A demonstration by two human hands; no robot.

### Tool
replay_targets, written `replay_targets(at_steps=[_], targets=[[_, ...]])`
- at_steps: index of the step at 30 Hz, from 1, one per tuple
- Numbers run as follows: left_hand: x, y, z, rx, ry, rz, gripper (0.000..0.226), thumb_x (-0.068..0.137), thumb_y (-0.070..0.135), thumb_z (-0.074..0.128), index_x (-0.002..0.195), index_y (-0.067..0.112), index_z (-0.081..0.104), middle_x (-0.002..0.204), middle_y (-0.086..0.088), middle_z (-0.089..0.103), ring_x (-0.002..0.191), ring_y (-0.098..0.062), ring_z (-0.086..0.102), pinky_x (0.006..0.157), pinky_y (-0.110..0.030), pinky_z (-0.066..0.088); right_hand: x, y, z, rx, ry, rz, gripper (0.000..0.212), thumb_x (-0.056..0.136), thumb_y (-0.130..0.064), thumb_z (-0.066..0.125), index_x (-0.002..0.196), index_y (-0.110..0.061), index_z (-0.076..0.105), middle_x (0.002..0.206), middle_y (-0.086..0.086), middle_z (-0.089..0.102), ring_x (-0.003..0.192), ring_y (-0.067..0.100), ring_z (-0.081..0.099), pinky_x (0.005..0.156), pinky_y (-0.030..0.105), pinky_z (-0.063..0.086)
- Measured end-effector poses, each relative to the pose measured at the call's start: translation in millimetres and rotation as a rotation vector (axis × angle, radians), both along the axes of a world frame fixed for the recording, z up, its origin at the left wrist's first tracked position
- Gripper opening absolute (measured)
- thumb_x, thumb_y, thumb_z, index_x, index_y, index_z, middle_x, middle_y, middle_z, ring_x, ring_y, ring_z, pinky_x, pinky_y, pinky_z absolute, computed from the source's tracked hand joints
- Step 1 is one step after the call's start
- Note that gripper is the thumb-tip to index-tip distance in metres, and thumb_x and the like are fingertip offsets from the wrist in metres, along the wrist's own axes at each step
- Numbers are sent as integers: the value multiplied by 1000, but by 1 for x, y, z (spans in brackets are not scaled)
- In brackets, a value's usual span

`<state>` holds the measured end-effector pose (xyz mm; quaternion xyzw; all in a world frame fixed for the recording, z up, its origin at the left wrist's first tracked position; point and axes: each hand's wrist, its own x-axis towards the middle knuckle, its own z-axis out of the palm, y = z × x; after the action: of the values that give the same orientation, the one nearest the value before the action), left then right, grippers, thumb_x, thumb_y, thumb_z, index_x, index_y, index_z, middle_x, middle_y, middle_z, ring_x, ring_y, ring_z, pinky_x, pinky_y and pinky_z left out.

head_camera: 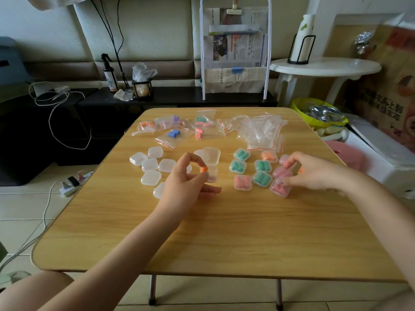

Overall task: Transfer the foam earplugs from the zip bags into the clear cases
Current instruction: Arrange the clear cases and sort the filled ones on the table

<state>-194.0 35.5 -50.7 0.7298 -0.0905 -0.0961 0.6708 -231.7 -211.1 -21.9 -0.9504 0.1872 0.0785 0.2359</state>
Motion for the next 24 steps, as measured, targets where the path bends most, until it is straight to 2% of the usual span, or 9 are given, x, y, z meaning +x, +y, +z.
replay_targets(at_steps=[3,6,9,10,13,15,17,20,24], targets=[[-3,-2,-3,-18,37,-23,12,95,7,52,105,14,53,91,-13,71,70,-23,73,63,-29,60,1,2,-2,6,-69,22,34,86,-34,68,113,-22,52,85,-13,46,71,2,44,56,22,33],[-5,-5,-4,-71,89,-52,14,95,8,53,107,16,56,92,-15,71,73,-24,73,66,-31,60,2,11,4,91,-301,11,14,98,-19,46,109,-19,55,93,-4,57,69,7,52,57,22,41],[-6,-5,-5,-100,114,-60,14,93,6,56,104,14,57,92,-14,71,77,-24,73,69,-31,60,1,31,7,398,-335,120,30,96,1,34,102,-19,56,97,3,60,72,15,60,67,28,51],[-6,-5,-6,-107,110,-60,12,92,5,57,102,12,57,91,-15,72,77,-24,73,68,-30,60,-2,38,6,456,-318,178,31,95,4,36,104,-19,55,95,5,61,71,14,60,65,29,51],[-8,-5,-6,-135,89,-69,10,91,2,59,97,9,56,88,-15,73,78,-24,73,66,-27,59,-7,55,5,594,-312,281,13,97,1,45,109,-3,49,90,15,66,65,8,62,49,12,44],[-10,-5,-6,-150,86,-101,12,90,4,60,100,8,55,88,-15,74,81,-23,73,69,-27,59,-8,63,5,681,-340,283,12,95,-1,52,105,4,51,91,25,65,57,4,60,40,8,39],[-12,-6,-5,-163,80,-141,16,89,7,62,103,7,54,90,-14,74,84,-23,73,72,-28,59,-7,65,5,689,-380,305,14,90,-6,61,101,1,60,88,25,67,52,1,58,42,6,40],[-14,-7,-3,-186,50,-186,22,87,10,63,106,6,53,90,-15,74,86,-22,72,74,-27,58,-7,62,5,628,-414,305,13,85,-10,68,98,-12,70,82,13,71,44,-2,56,42,0,36],[-16,-8,-3,-191,-1,-248,28,86,10,64,109,3,50,90,-18,73,88,-23,72,75,-27,58,-9,63,6,686,-430,311,25,80,1,71,102,-7,64,86,13,72,62,5,65,48,8,44]])
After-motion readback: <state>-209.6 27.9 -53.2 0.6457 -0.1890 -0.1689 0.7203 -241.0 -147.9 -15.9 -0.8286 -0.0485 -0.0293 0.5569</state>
